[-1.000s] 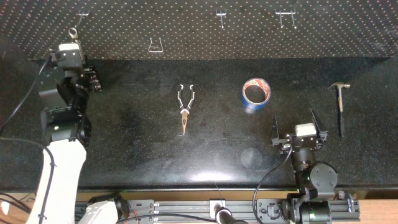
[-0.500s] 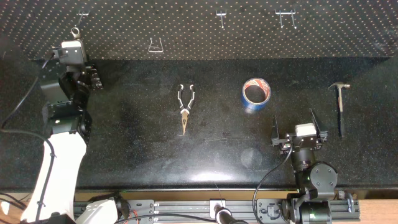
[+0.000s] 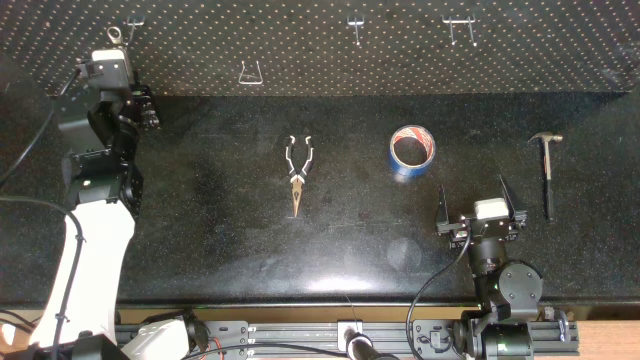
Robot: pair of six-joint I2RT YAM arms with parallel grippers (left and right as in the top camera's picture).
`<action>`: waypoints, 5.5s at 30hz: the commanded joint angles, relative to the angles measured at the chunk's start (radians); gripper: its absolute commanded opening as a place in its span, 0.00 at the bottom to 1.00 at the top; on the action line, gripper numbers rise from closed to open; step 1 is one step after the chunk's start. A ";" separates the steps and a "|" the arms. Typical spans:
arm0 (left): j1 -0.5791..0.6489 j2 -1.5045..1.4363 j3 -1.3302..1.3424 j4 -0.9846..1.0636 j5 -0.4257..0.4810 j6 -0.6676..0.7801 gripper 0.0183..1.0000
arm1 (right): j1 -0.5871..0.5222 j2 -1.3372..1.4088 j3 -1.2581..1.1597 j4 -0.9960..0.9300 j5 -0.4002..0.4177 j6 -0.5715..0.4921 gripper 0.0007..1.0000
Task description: Place Tools Onto Pegboard
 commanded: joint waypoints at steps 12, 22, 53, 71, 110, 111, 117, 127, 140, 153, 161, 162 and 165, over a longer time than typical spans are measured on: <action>0.002 -0.010 0.032 -0.026 0.024 0.008 0.01 | 0.007 -0.004 -0.006 -0.001 0.009 -0.010 0.96; 0.002 -0.079 0.032 -0.098 0.017 0.008 0.01 | 0.007 -0.004 -0.006 -0.001 0.009 -0.010 0.96; -0.012 -0.023 0.032 -0.119 0.017 0.010 0.01 | 0.007 -0.004 -0.006 -0.001 0.009 -0.010 0.96; -0.012 0.072 0.032 -0.040 0.018 0.008 0.01 | 0.007 -0.004 -0.006 -0.001 0.009 -0.010 0.96; -0.069 -0.241 0.035 -0.423 0.250 -0.153 1.00 | 0.007 -0.004 -0.006 -0.001 0.009 -0.010 0.96; -0.084 -0.288 0.035 -0.476 0.249 -0.153 1.00 | 0.007 -0.004 -0.006 -0.001 0.009 -0.010 0.96; -0.147 -0.503 0.035 -0.789 0.279 -0.292 1.00 | 0.007 -0.004 -0.006 -0.001 0.009 -0.010 0.96; -0.563 -0.074 0.423 -1.133 0.125 -0.468 1.00 | 0.007 -0.004 -0.006 -0.001 0.009 -0.010 0.96; -0.712 0.516 0.720 -1.270 0.031 -0.762 0.99 | 0.007 -0.004 -0.006 -0.001 0.009 -0.010 0.96; -0.720 0.615 0.720 -1.219 -0.134 -0.664 1.00 | 0.007 -0.004 -0.006 -0.001 0.009 -0.010 0.96; -0.714 0.671 0.720 -1.124 -0.058 -0.593 1.00 | 0.007 -0.004 -0.006 -0.001 0.009 -0.010 0.96; -0.710 0.675 0.720 -1.127 -0.058 -0.598 1.00 | 0.007 -0.004 -0.006 -0.001 0.009 -0.010 0.96; -0.694 0.689 0.720 -1.130 -0.055 -0.624 1.00 | 0.007 -0.004 -0.006 -0.001 0.009 -0.010 0.96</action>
